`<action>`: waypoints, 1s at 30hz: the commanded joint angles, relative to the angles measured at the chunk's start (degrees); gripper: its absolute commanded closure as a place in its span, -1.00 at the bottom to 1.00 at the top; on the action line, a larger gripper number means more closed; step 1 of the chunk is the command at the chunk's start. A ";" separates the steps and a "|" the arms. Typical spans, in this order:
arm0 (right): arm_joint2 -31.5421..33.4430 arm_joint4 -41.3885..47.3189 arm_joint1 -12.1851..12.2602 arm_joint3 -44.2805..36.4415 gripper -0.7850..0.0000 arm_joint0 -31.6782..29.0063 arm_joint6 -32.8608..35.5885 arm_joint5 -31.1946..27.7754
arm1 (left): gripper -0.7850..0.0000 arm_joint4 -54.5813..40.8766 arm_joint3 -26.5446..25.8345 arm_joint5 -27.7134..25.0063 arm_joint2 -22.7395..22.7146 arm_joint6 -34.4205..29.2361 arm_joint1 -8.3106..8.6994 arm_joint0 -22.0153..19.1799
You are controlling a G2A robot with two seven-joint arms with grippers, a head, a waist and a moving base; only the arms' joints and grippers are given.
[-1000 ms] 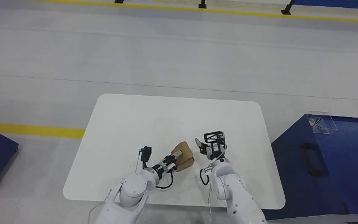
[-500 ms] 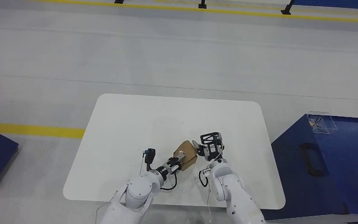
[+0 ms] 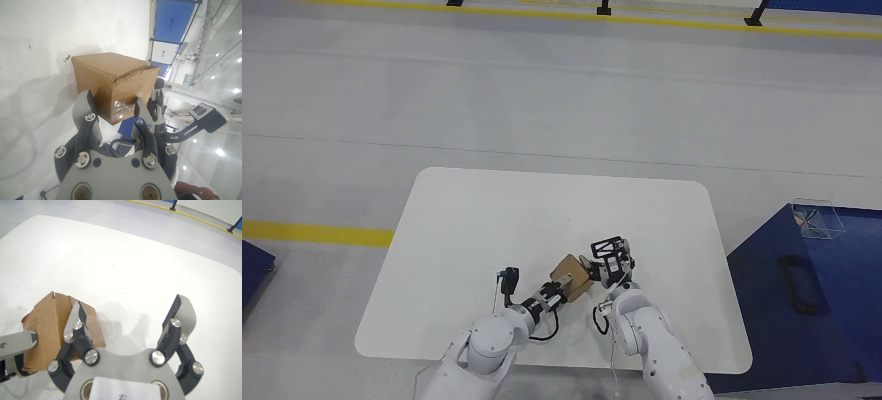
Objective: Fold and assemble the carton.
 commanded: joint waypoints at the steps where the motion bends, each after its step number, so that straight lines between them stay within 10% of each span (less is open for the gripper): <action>1: -0.05 -0.03 -0.02 0.48 -1.00 0.20 0.04 0.01 | 0.03 0.16 0.10 0.22 0.26 0.26 -0.03 -0.07; 24: 2.46 1.85 0.36 0.69 -1.00 -0.09 -0.84 -1.28 | 0.06 -0.06 1.34 4.13 2.70 4.14 -0.67 -1.30; 30: 4.19 6.81 0.96 -3.96 -1.00 -2.37 2.37 -9.44 | 0.06 -0.49 1.48 3.89 2.78 4.74 -0.76 -1.26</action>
